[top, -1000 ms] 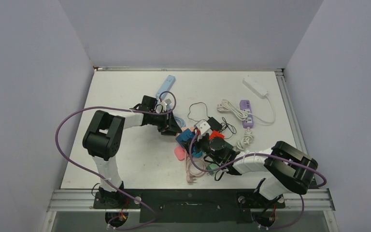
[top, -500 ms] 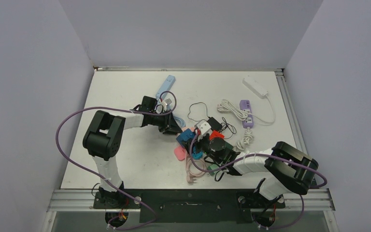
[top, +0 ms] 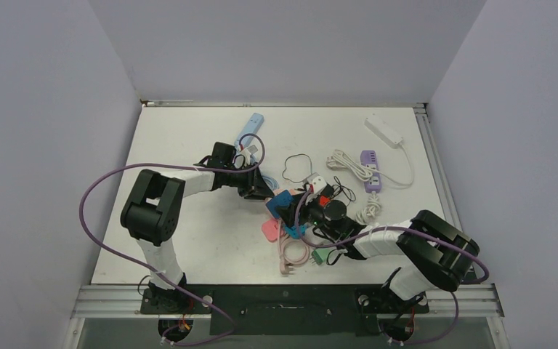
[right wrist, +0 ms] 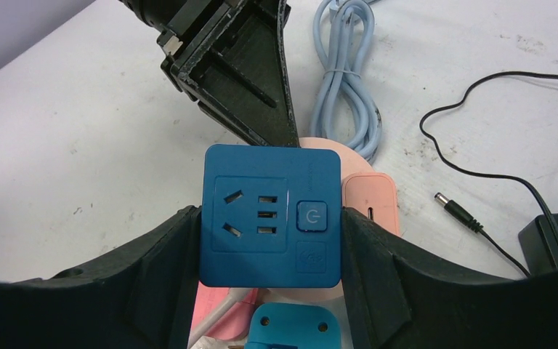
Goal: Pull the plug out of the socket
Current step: Remove the plug from the socket.
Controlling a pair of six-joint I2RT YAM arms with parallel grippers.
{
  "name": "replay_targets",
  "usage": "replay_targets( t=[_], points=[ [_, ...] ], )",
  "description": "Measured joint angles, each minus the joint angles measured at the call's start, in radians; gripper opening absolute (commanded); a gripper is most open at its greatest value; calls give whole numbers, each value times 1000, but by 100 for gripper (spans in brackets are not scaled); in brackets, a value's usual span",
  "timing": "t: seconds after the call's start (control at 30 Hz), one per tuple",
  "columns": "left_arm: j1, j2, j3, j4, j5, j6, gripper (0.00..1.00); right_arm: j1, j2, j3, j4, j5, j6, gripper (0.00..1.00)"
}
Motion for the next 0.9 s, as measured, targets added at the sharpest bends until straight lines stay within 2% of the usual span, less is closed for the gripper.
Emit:
replay_targets(
  t=[0.17, 0.2, 0.4, 0.53, 0.73, 0.9],
  points=[
    [-2, -5, 0, 0, -13, -16, 7, -44, 18, -2, 34, -67, 49, 5],
    [-1, -6, 0, 0, -15, -19, 10, -46, 19, -2, 37, -70, 52, 5],
    [3, -15, 0, -6, -14, -13, 58, -48, 20, -9, 50, -74, 56, 5],
    [30, -67, -2, -24, -4, 3, 74, -31, -6, -35, 60, -61, 34, 5],
    [132, -249, -35, -28, -18, 6, 83, 52, -101, -94, 95, -26, -130, 5],
    [114, -343, -85, -27, -2, 5, 83, 70, -128, -136, 174, -31, -240, 5]
  ],
)
